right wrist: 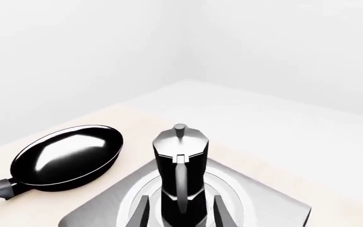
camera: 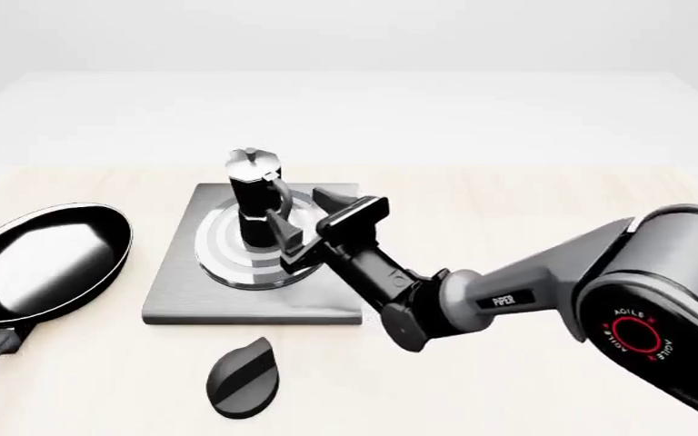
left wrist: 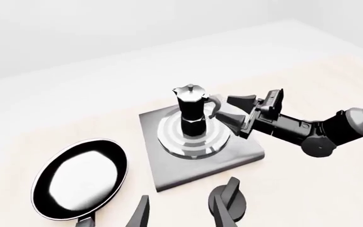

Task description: Turn on the stove and put the moka pot on it.

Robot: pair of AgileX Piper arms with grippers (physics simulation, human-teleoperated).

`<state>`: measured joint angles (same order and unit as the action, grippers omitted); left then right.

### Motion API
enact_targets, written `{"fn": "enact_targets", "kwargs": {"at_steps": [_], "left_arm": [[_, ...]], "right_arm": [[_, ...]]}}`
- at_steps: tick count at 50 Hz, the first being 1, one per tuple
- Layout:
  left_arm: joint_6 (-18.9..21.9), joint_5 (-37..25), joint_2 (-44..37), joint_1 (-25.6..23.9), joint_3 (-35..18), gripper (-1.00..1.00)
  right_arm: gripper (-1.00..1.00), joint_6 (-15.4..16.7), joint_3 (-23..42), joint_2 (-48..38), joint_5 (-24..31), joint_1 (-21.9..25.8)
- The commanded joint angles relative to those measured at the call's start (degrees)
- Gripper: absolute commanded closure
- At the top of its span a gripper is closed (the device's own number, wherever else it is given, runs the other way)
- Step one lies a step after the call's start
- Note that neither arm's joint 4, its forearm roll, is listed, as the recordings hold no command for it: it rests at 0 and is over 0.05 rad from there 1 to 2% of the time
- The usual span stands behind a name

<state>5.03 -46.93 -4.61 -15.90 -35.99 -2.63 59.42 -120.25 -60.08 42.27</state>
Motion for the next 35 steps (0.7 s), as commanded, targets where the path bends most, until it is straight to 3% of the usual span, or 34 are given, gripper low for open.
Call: {"fn": "enact_targets", "kwargs": {"at_steps": [1, 22, 30, 35], "left_arm": [[0.1, -2.6, 1.4, 0.2, -2.8, -1.0], [0.8, -7.5, 2.0, 0.5, -9.3, -1.0], [0.6, -8.1, 2.0, 0.1, -10.6, -1.0], [0.6, -7.7, 2.8, -0.9, -9.7, -1.0]], "right_arm": [[-1.0, 0.5, -4.5, 5.3, -0.1, -1.0], [-1.0, 3.5, -13.9, 18.8, 1.9, -0.3], [-1.0, 1.8, -18.9, 26.9, 2.8, -1.3], [-1.0, 2.9, -21.3, 31.2, 3.9, -0.7]]}}
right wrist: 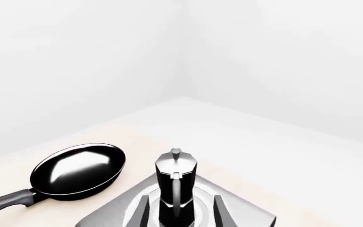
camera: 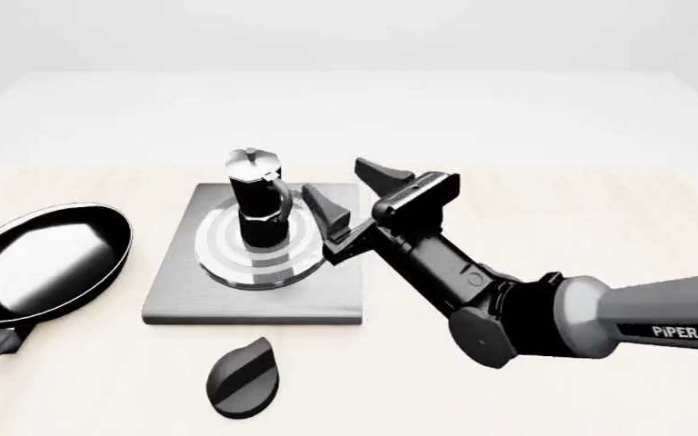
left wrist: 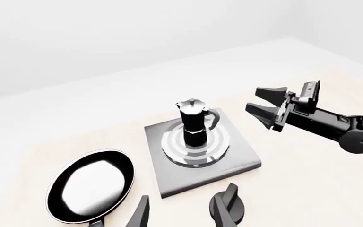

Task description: Turn on the stove and put the moka pot on it.

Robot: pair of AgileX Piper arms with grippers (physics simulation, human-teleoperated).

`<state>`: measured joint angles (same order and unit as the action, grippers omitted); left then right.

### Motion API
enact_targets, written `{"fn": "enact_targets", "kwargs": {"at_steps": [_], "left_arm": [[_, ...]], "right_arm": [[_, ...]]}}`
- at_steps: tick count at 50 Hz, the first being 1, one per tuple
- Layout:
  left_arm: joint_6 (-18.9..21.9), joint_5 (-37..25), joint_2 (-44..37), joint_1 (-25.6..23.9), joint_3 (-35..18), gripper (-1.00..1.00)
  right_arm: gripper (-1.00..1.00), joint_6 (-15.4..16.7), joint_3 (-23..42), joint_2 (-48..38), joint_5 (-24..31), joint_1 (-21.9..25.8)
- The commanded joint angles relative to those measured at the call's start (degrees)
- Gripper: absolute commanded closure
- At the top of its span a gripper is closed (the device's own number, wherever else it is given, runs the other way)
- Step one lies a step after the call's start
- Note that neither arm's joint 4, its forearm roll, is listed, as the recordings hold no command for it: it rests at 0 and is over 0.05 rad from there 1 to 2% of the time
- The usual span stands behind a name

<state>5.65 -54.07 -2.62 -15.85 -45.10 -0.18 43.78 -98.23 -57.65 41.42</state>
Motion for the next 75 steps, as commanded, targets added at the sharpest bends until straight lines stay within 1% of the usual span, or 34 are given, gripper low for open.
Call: {"fn": "enact_targets", "kwargs": {"at_steps": [1, 2, 3, 5, 6, 15, 18, 20, 21, 38, 54, 64, 75], "left_arm": [[0.2, -0.6, 1.0, -1.1, -0.5, -1.0], [0.3, -0.5, 1.0, -1.1, -0.6, -1.0], [0.6, -0.5, 1.0, -1.2, -0.7, -1.0], [0.6, -0.5, 1.0, -1.4, -0.8, -1.0], [0.8, -0.4, 0.9, -1.4, -0.9, -1.0], [1.0, 0.2, 1.0, -1.5, -0.2, -1.0], [1.1, 0.4, 1.1, -1.5, 0.0, -1.0], [1.2, 0.4, 1.1, -1.6, 0.0, -1.0], [1.1, 0.4, 1.1, -1.6, 0.0, -1.0], [1.0, 0.9, 1.3, -2.4, 0.3, -1.0], [1.2, 1.1, 1.2, -3.1, 0.3, -1.0], [1.2, 1.6, 1.3, -3.3, 0.8, -1.0], [1.2, 1.4, 1.3, -3.4, 0.7, -1.0]], "right_arm": [[-1.0, 0.3, -5.7, 10.1, 2.3, 0.2], [-1.0, 1.3, -5.9, 10.4, 2.2, 0.3], [-1.0, 0.9, -5.7, 10.6, 2.8, 0.2], [-1.0, 1.7, -5.7, 10.7, 2.9, 0.3], [-1.0, 1.4, -5.6, 10.8, 3.3, 0.1], [-1.0, 2.3, -5.9, 12.5, 4.9, 0.7], [-1.0, 2.4, -5.9, 12.9, 5.3, 0.9], [-1.0, 1.9, -5.6, 12.9, 6.0, 1.1], [-1.0, 2.5, -5.8, 13.1, 5.9, 1.3], [-1.0, 3.5, -5.6, 13.9, 7.9, 1.6], [-1.0, 3.7, -6.1, 15.6, 9.7, 2.5], [-1.0, 3.4, -6.7, 16.1, 9.6, 2.3], [-1.0, 4.6, -7.2, 17.8, 11.8, 3.9]]}}
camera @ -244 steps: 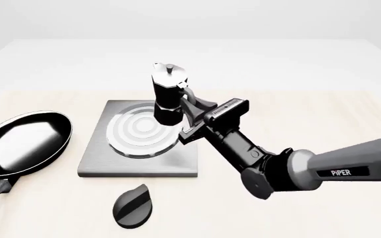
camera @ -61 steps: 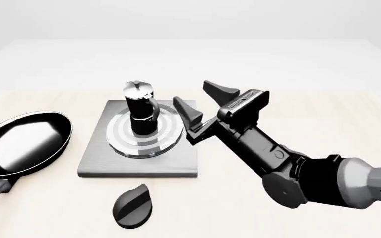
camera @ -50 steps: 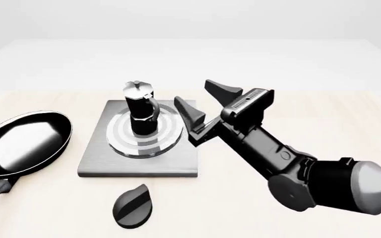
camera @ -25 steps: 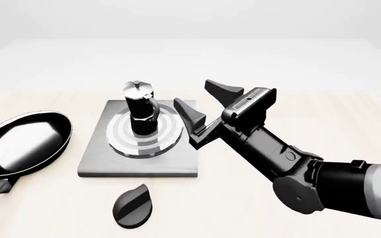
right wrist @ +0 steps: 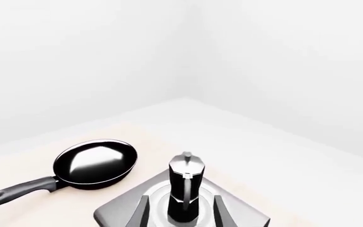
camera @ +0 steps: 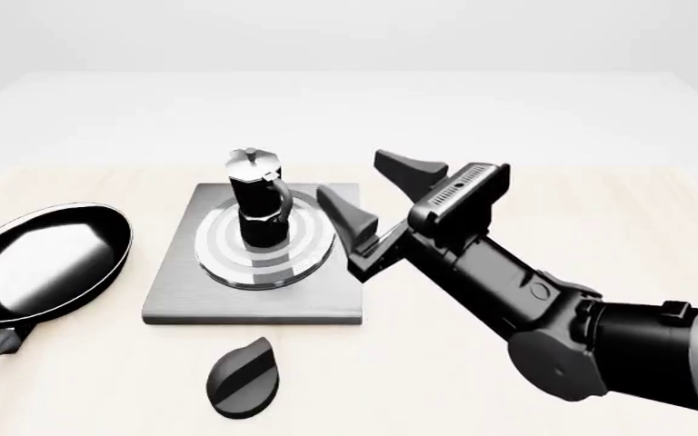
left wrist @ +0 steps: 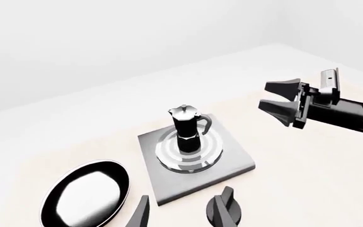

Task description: Turn on the stove and put the moka pot on it.

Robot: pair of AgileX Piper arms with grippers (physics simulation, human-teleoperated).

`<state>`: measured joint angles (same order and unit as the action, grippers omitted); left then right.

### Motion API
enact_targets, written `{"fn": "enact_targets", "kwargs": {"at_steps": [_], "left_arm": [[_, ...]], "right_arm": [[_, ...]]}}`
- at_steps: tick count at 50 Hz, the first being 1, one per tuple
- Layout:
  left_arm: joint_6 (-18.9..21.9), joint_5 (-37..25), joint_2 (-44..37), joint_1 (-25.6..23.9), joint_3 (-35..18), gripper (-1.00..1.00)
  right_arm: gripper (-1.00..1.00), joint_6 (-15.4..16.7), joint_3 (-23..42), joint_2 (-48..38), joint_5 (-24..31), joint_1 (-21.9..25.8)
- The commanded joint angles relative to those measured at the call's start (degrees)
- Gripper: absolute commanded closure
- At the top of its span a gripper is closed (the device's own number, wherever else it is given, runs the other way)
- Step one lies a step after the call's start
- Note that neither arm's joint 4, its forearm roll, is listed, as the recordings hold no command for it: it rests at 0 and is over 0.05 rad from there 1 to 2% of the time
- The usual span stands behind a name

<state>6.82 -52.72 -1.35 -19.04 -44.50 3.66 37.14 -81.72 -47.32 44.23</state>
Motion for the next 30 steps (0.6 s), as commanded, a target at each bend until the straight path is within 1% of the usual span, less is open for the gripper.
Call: {"fn": "enact_targets", "kwargs": {"at_steps": [1, 12, 22, 23, 24, 25, 28, 30], "left_arm": [[0.0, 0.0, 0.1, -0.3, 0.1, -1.0], [0.0, -0.2, 0.1, -0.4, 0.0, -1.0], [0.2, -0.3, 0.1, -0.8, -0.4, -1.0], [-0.2, 0.8, -0.1, -0.6, 0.4, -1.0], [-0.5, 4.5, -0.7, -0.7, 3.4, -1.0], [-0.5, 6.1, -2.1, -0.6, 3.8, -1.0], [-0.5, 7.3, -6.6, -0.6, 0.5, -1.0], [-0.7, 7.4, -6.4, -0.7, 0.5, -1.0]], "right_arm": [[-1.0, 1.0, -0.7, 1.7, 1.8, 1.1], [-1.0, 1.8, -2.0, 4.1, 3.2, 1.1], [-1.0, 2.5, -2.6, 8.1, 6.5, 2.0], [-1.0, 2.4, -2.7, 8.6, 6.8, 2.0], [-1.0, 2.4, -2.7, 8.9, 7.1, 2.1], [-1.0, 2.5, -2.9, 9.2, 7.3, 2.1], [-1.0, 2.6, -3.5, 11.0, 8.6, 2.2], [-1.0, 2.6, -3.6, 11.8, 9.2, 2.1]]}}
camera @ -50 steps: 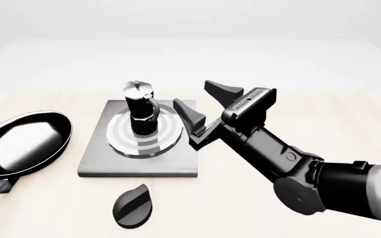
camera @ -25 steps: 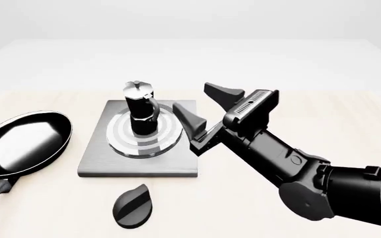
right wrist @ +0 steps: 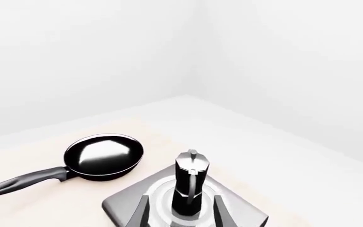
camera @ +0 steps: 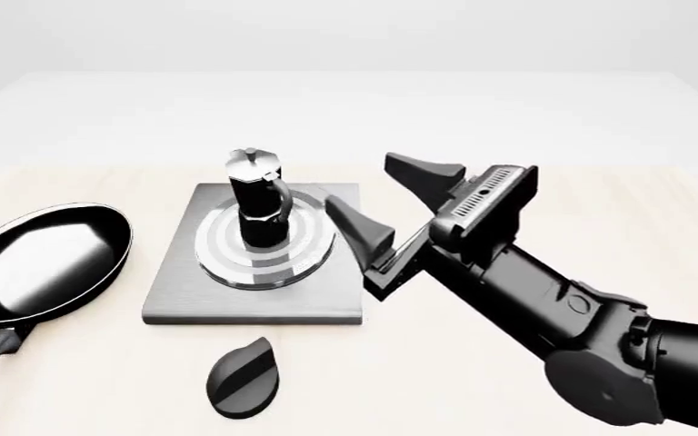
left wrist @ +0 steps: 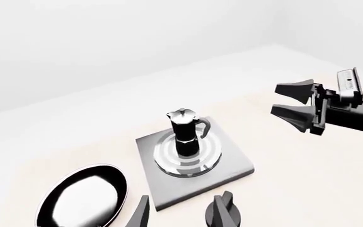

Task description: Turn on the stove and put the moka pot on it.

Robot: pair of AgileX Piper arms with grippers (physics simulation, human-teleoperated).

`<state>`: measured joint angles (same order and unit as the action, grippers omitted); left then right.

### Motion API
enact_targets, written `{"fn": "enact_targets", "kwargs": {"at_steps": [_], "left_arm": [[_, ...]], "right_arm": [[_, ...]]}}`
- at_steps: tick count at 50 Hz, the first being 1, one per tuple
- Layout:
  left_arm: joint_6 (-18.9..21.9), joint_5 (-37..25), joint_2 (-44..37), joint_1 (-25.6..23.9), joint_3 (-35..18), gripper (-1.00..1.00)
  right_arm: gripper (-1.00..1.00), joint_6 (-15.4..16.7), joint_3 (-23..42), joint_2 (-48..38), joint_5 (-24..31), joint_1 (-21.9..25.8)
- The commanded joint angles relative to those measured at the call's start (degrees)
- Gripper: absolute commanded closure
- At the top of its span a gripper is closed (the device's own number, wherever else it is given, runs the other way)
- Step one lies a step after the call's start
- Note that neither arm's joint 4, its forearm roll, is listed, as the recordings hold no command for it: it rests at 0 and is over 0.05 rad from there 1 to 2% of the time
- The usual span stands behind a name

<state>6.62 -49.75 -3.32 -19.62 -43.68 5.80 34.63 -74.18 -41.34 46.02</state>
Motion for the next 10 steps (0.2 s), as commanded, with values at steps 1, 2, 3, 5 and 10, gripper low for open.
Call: {"fn": "enact_targets", "kwargs": {"at_steps": [1, 2, 3, 5, 10], "left_arm": [[-0.9, 4.5, -3.9, -0.3, -0.1, -1.0], [-0.8, 4.4, -3.7, -0.3, 0.2, -1.0], [-1.0, 4.4, -3.1, -0.4, 0.7, -1.0], [-1.2, 4.4, -2.3, -0.4, 1.3, -1.0], [-1.2, 4.4, -0.4, -0.6, 2.9, -1.0]], "right_arm": [[-1.0, 0.5, -1.2, 5.0, 3.8, 0.3], [-1.0, 0.4, -1.3, 5.4, 4.1, 0.3], [-1.0, 0.4, -1.4, 6.0, 4.6, 0.1], [-1.0, 0.3, -1.7, 7.0, 5.3, 0.1], [-1.0, 0.3, -2.4, 9.2, 7.0, -0.1]]}}
